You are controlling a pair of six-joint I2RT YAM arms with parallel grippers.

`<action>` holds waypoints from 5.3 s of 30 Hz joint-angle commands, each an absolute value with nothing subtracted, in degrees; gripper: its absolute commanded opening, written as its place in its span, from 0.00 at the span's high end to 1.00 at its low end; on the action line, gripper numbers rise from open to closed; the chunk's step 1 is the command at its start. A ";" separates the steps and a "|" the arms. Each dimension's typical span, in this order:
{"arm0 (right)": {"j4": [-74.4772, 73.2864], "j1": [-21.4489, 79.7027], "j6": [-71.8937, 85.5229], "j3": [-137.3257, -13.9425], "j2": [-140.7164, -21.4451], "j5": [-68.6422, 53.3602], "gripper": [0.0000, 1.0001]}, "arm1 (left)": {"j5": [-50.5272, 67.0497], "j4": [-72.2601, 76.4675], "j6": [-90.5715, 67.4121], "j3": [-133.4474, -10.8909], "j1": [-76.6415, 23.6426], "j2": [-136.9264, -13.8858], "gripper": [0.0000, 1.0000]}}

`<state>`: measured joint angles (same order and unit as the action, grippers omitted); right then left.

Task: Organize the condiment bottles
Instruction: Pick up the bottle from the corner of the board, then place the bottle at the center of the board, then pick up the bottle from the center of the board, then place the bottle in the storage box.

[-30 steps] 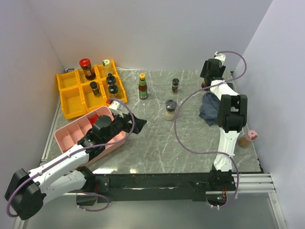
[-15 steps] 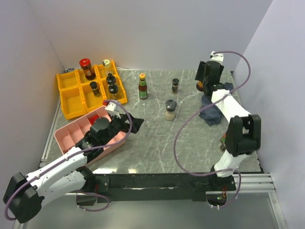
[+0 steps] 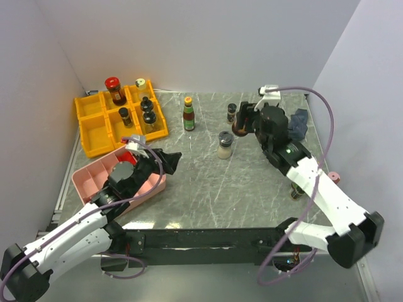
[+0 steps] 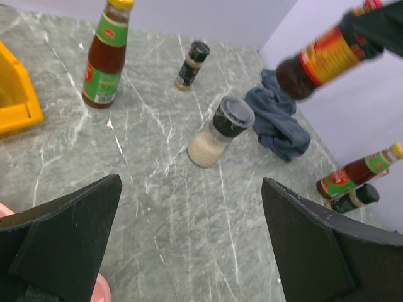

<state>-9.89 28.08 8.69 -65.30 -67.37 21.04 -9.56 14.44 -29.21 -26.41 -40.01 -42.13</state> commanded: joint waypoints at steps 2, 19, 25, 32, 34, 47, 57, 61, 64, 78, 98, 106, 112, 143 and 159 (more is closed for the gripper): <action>-8.35 33.65 13.17 -63.02 -57.75 17.06 0.83 | -13.18 11.88 -31.89 -27.77 -40.34 -38.32 0.01; 1.74 55.89 19.16 -47.38 -60.63 18.36 0.79 | -19.60 -7.55 -38.85 -36.83 -40.25 -31.29 0.01; 4.92 65.47 18.63 -45.26 -66.78 30.31 0.78 | -21.44 -9.66 -38.32 -37.09 -40.25 -29.97 0.01; 10.46 69.17 21.53 -43.24 -71.18 31.63 0.68 | -21.09 -9.75 -38.50 -36.65 -40.25 -29.97 0.00; 10.02 70.13 21.97 -43.85 -73.38 32.69 0.59 | -21.36 -10.54 -38.50 -37.26 -40.34 -30.15 0.01; 3.52 71.19 24.26 -47.20 -72.17 33.93 0.04 | -18.64 -16.61 -37.27 -42.00 -40.34 -35.50 0.01; -6.40 70.41 25.40 -48.08 -58.02 41.73 0.00 | -10.29 -15.74 -34.02 -43.95 -41.48 -43.41 0.01; -8.43 66.73 24.79 -46.85 -52.22 42.72 0.00 | -10.36 -15.03 -32.17 -44.56 -45.51 -48.23 0.01; -8.79 63.47 24.96 -45.01 -47.30 42.63 0.00 | -15.54 -15.12 -30.68 -45.70 -53.58 -52.27 0.00; -2.64 55.81 24.96 -33.40 -35.07 41.92 0.00 | -23.55 -13.19 -26.90 -49.04 -65.21 -66.09 0.01; -0.79 55.28 24.61 -32.52 -36.39 39.99 0.00 | -25.13 -14.76 -27.85 -50.53 -65.92 -73.04 0.72; -0.53 55.20 24.87 -32.43 -36.65 39.11 0.00 | -31.28 -20.65 -31.73 -55.36 -65.92 -69.88 0.99; -0.70 55.11 24.79 -32.08 -34.98 39.11 0.00 | -37.70 -21.00 -30.94 -58.88 -65.48 -67.06 0.99; -0.18 55.11 24.43 -31.64 -32.52 34.19 0.00 | -17.93 -11.78 -21.71 -95.52 -0.18 -88.84 0.99; 1.22 55.02 23.56 -31.64 -35.59 34.54 0.00 | -12.92 -2.38 -16.01 -111.00 6.59 -112.40 0.99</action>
<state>-2.52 55.44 24.36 -31.68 -34.89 33.98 -14.57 -14.55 -19.18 -103.66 6.83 -111.94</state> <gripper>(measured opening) 0.999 0.695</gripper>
